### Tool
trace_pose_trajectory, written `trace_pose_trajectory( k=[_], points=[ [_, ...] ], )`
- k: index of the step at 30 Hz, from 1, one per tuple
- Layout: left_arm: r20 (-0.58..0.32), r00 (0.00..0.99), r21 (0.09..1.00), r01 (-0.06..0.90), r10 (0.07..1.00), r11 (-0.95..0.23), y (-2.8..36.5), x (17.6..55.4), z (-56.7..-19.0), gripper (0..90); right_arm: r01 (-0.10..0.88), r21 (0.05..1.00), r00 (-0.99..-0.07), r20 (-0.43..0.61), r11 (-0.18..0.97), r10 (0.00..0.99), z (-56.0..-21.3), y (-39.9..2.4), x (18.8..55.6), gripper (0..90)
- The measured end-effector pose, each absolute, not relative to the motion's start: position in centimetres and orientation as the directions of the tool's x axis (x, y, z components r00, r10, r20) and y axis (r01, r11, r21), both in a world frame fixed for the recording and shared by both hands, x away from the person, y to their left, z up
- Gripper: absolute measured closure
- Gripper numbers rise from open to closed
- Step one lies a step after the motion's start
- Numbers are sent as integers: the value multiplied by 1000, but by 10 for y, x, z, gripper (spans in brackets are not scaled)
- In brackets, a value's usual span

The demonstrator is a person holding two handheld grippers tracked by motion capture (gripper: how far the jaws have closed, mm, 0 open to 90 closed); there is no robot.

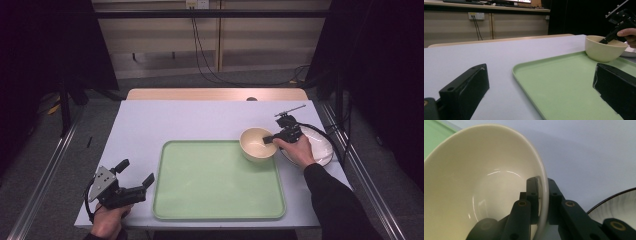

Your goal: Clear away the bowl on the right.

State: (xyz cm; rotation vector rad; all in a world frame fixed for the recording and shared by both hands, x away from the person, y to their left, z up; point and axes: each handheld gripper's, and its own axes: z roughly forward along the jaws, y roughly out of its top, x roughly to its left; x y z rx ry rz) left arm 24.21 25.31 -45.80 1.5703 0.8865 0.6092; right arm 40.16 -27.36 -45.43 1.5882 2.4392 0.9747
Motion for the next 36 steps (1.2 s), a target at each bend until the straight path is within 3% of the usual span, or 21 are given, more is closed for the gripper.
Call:
trace_pose_trajectory(
  k=[8, 17, 22, 31, 34, 36],
  points=[
    [-90, 577, 977, 208, 812, -40, 253, 242, -458, 5, 782, 564, -476, 264, 266, 839, -455, -274, 400, 823],
    [-88, 578, 977, 208, 811, -43, 253, 242, -458, 4, 754, 600, -491, 241, 269, 838, -455, -277, 400, 632],
    [-88, 581, 977, 208, 809, -43, 253, 243, -458, 5, 701, 658, -533, 229, 274, 814, -453, -278, 399, 439],
    [-89, 579, 977, 208, 811, -41, 253, 242, -458, 5, 676, 700, -523, 237, 230, 819, -449, -281, 399, 101],
    [-90, 576, 977, 208, 813, -40, 253, 242, -458, 5, 665, 713, -528, 238, 222, 815, -448, -282, 399, 27],
    [-89, 579, 977, 209, 810, -42, 253, 242, -458, 5, 664, 716, -531, 249, 216, 810, -447, -282, 398, 32]
  ],
)
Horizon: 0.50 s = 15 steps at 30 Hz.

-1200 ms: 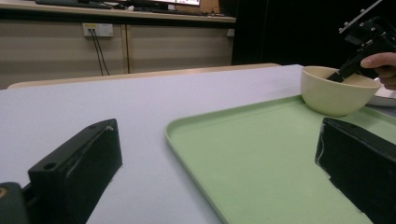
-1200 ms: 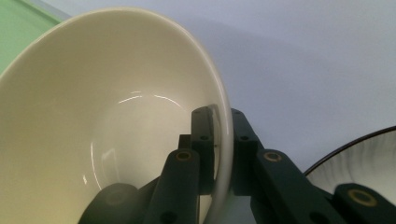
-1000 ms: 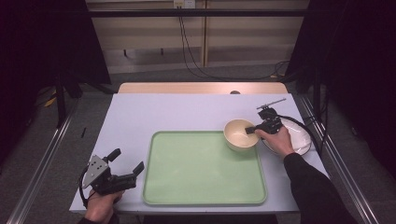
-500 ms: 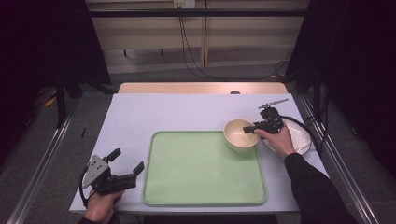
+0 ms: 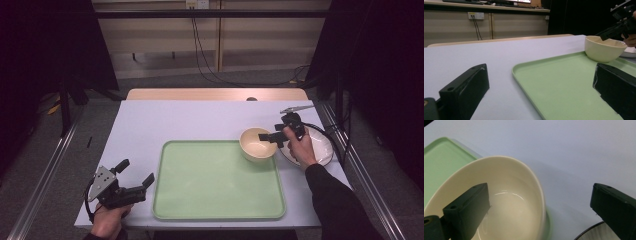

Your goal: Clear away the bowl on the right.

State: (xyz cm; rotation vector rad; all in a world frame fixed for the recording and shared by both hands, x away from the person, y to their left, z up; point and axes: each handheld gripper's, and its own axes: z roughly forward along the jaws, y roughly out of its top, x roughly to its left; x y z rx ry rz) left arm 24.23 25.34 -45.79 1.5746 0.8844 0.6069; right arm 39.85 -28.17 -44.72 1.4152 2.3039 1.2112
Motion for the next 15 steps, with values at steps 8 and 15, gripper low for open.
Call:
trace_pose_trajectory(
  k=[8, 15],
  points=[
    [-92, 580, 977, 208, 809, -38, 253, 242, -458, 5, 629, 758, -510, 236, 171, 827, -441, -285, 392, 24],
    [-92, 569, 977, 209, 817, -35, 252, 243, -458, 5, 575, 800, -491, 169, 172, 855, -436, -288, 383, 26]
  ],
)
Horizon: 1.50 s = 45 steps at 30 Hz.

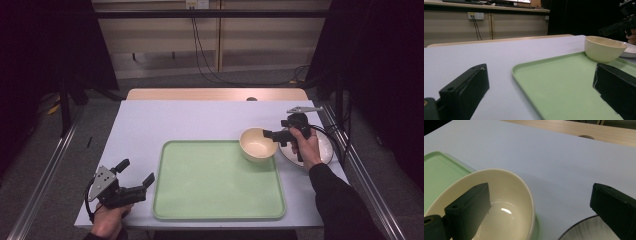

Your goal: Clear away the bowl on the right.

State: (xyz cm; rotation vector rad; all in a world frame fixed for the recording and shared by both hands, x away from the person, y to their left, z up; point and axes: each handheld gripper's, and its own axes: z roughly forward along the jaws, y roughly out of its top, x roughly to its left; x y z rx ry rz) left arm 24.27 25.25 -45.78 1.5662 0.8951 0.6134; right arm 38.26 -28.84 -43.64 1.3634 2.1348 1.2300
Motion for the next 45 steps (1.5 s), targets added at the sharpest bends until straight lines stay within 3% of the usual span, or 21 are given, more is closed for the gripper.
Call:
trace_pose_trajectory(
  k=[14, 45],
  points=[
    [-88, 574, 977, 207, 814, -41, 253, 243, -458, 4, 526, 838, -506, 169, 147, 846, -425, -299, 360, 24],
    [-92, 568, 977, 210, 818, -36, 253, 243, -457, 5, 516, 847, -497, 176, 126, 850, -420, -320, 303, 29]
  ],
)
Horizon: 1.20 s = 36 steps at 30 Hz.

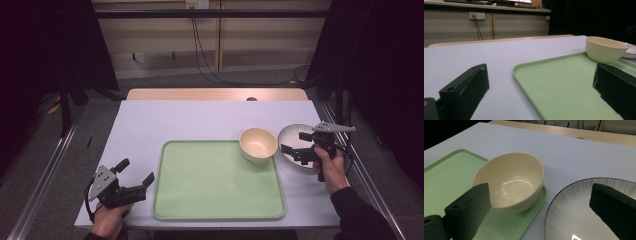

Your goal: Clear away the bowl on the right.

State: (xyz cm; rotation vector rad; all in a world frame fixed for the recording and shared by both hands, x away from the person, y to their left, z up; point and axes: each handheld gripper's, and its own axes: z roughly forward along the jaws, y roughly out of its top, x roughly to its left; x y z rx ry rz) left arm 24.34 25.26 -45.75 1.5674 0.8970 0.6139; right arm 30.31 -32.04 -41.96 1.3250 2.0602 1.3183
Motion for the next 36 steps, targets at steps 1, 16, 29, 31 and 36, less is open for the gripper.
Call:
trace_pose_trajectory(
  k=[1, 16, 29, 31, 36],
  points=[
    [-92, 568, 977, 211, 818, -36, 253, 243, -457, 5, 516, 847, -498, 175, 128, 849, -420, -321, 301, 29],
    [-95, 568, 977, 210, 817, -33, 253, 243, -457, 5, 505, 854, -491, 165, 125, 856, -424, -328, 271, 29],
    [-93, 568, 977, 211, 818, -36, 253, 243, -457, 5, 497, 860, -478, 161, 114, 863, -430, -335, 247, 29],
    [-92, 569, 977, 210, 817, -36, 252, 243, -457, 5, 498, 860, -479, 164, 114, 862, -431, -336, 243, 30],
    [-91, 567, 977, 210, 819, -36, 253, 243, -457, 5, 495, 861, -479, 164, 112, 863, -433, -337, 233, 33]
  ],
)
